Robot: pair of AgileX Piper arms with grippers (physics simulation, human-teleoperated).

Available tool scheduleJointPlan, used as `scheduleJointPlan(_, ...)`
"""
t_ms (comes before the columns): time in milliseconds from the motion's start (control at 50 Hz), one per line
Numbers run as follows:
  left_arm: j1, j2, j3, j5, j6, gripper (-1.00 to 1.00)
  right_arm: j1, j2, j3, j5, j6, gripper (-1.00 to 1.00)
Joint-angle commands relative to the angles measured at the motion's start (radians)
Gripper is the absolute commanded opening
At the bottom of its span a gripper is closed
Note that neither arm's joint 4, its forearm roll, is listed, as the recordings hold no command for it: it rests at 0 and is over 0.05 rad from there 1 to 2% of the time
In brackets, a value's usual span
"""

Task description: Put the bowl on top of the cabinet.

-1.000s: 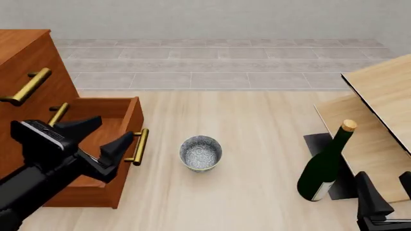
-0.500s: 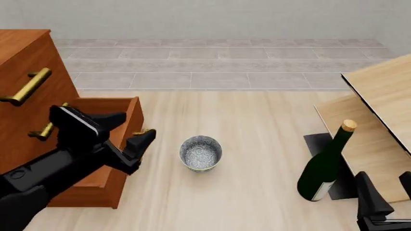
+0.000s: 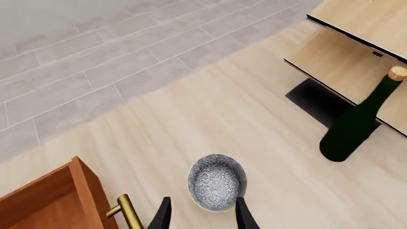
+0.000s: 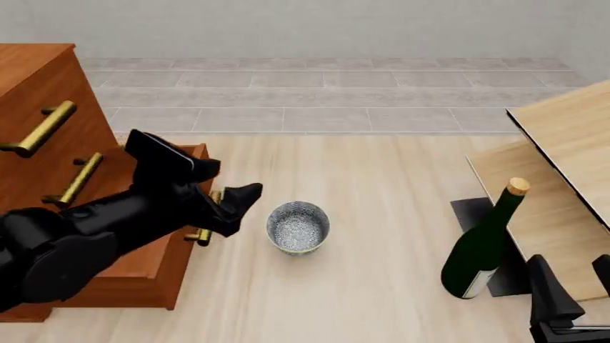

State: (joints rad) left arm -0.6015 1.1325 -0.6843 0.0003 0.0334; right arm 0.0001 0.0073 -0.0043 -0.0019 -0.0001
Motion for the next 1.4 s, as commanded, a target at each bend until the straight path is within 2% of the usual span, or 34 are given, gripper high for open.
scheduleJointPlan(20,-0.036,0.039,-0.069,0.051,-0.013,1.00,0.000,0.000,0.000,0.000,0.000,1.00)
scheduleJointPlan(160,-0.051,0.052,-0.058,0.039,-0.024,1.00,0.000,0.000,0.000,0.000,0.000,1.00)
scheduleJointPlan(520,0.003,0.177,-0.089,-0.004,-0.037,1.00,0.000,0.000,0.000,0.000,0.000,1.00)
scheduleJointPlan(600,0.022,0.226,-0.097,-0.021,-0.064,1.00,0.000,0.000,0.000,0.000,0.000,1.00)
scheduleJointPlan(760,0.015,0.279,-0.087,-0.074,-0.062,1.00,0.000,0.000,0.000,0.000,0.000,1.00)
scheduleJointPlan(1100,0.006,0.354,-0.102,-0.115,-0.058,1.00,0.000,0.000,0.000,0.000,0.000,1.00)
scheduleJointPlan(1400,0.032,0.433,-0.124,-0.156,-0.055,1.00,0.000,0.000,0.000,0.000,0.000,1.00)
